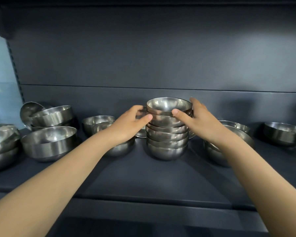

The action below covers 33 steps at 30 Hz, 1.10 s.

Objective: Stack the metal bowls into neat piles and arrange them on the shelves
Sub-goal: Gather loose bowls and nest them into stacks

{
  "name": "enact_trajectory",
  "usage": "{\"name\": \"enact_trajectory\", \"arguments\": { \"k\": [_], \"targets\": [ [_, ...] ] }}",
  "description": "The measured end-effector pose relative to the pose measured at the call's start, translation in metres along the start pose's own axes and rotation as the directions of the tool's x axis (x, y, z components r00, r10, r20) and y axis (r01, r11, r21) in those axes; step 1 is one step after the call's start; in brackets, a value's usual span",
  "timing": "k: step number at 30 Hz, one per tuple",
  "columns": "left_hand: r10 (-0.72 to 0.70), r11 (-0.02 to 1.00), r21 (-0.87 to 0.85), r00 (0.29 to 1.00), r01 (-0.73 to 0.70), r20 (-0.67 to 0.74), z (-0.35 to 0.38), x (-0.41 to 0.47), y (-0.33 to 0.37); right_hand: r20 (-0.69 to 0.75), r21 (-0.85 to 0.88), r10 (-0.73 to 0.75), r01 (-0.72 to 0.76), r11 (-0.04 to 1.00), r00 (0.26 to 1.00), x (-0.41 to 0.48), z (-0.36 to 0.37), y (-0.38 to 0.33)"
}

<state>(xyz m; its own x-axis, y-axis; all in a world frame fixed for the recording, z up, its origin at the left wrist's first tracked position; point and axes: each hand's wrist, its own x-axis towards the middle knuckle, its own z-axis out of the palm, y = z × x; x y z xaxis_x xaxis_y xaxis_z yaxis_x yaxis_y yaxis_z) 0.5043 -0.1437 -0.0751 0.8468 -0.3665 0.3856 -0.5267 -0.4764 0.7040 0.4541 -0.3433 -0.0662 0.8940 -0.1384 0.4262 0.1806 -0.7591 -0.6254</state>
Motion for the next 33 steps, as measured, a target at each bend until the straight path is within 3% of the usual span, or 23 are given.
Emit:
{"name": "enact_trajectory", "arguments": {
  "k": [6,16,28,33],
  "targets": [
    [0.041,0.945,0.325,0.999,-0.034,-0.017,-0.013,-0.012,0.0,-0.091,-0.204,-0.142,0.122,0.971,0.986,-0.01,-0.002,-0.012],
    [0.165,0.89,0.43,0.986,-0.153,0.01,-0.062,-0.068,-0.008,-0.112,-0.347,-0.185,0.136,0.928,0.976,-0.057,0.017,-0.069],
    [0.136,0.804,0.584,0.991,-0.109,-0.003,-0.173,-0.173,-0.059,0.12,-0.465,-0.091,0.136,0.874,0.989,-0.112,0.099,-0.169],
    [0.13,0.779,0.624,0.989,-0.056,-0.074,-0.22,-0.199,-0.084,0.182,-0.453,-0.135,0.204,0.868,0.974,-0.112,0.133,-0.208]
  ]
}}
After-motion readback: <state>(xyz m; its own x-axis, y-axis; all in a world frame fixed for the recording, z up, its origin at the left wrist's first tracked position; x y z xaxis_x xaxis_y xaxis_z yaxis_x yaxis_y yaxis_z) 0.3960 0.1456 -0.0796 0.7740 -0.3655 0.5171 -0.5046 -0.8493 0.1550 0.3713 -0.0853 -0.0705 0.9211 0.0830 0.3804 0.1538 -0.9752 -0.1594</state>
